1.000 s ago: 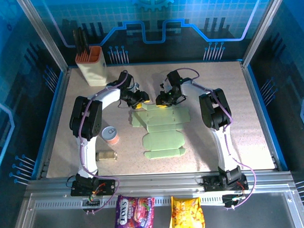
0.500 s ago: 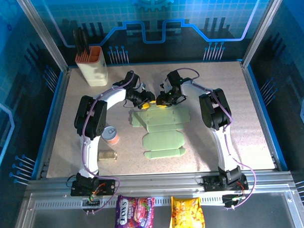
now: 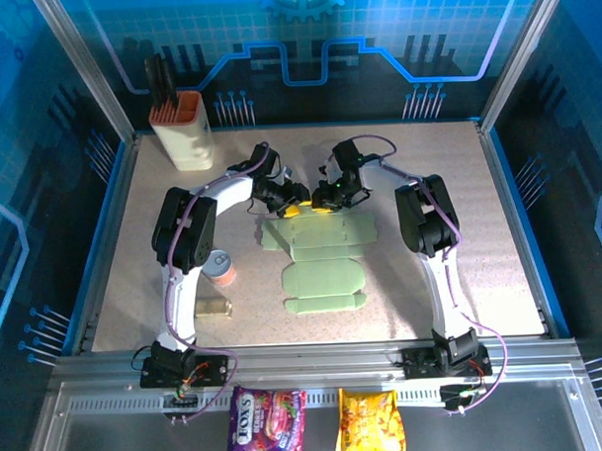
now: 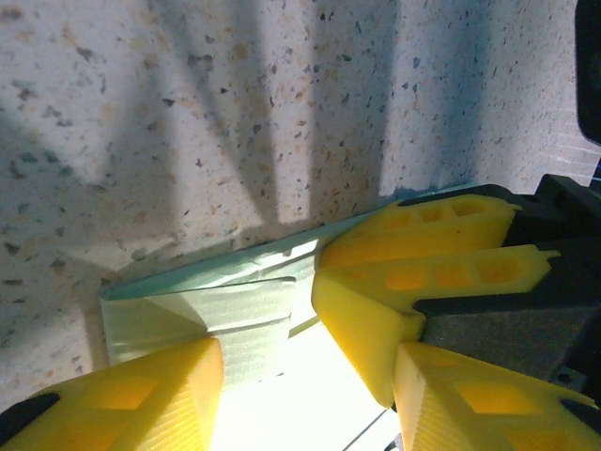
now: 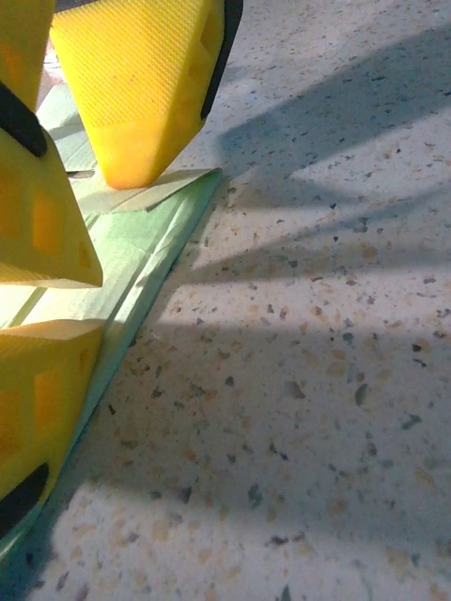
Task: Fold the paper box
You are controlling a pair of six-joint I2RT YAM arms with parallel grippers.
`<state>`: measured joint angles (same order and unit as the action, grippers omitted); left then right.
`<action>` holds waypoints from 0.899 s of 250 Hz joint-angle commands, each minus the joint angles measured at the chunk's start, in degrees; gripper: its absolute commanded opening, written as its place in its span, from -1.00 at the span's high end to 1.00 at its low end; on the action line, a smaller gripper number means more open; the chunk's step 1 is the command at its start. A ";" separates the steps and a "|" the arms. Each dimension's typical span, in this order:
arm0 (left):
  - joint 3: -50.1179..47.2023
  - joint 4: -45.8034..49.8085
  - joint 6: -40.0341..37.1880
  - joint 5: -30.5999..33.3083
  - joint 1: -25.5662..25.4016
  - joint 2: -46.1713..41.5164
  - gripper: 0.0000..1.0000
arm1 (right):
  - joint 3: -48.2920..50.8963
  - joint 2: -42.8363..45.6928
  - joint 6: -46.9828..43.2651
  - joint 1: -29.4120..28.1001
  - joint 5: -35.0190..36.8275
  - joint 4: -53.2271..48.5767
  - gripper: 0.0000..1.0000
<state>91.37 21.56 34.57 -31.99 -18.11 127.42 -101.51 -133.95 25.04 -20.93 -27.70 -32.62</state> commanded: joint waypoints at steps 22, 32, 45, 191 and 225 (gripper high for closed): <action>-2.66 2.02 0.24 4.47 -0.61 3.38 0.08 | 2.60 -1.16 -0.37 0.19 2.30 -3.24 0.61; -3.04 1.77 0.33 4.96 -0.63 3.00 0.12 | 2.64 -1.22 -0.35 0.19 2.23 -3.26 0.63; -3.26 1.88 0.35 5.71 -0.53 2.56 0.17 | 2.72 -1.06 -0.34 0.19 2.24 -3.17 0.64; -0.75 9.03 -2.80 10.91 -0.96 2.84 0.58 | 1.72 0.44 -0.73 0.19 1.86 -4.09 0.74; -1.50 8.59 -2.86 11.79 -0.82 -3.07 0.44 | 1.06 5.45 -1.59 0.19 2.49 -5.55 0.73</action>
<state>91.35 23.97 32.82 -25.34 -18.79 127.74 -100.55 -132.92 24.86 -20.82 -27.22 -32.60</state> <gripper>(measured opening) 0.253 0.131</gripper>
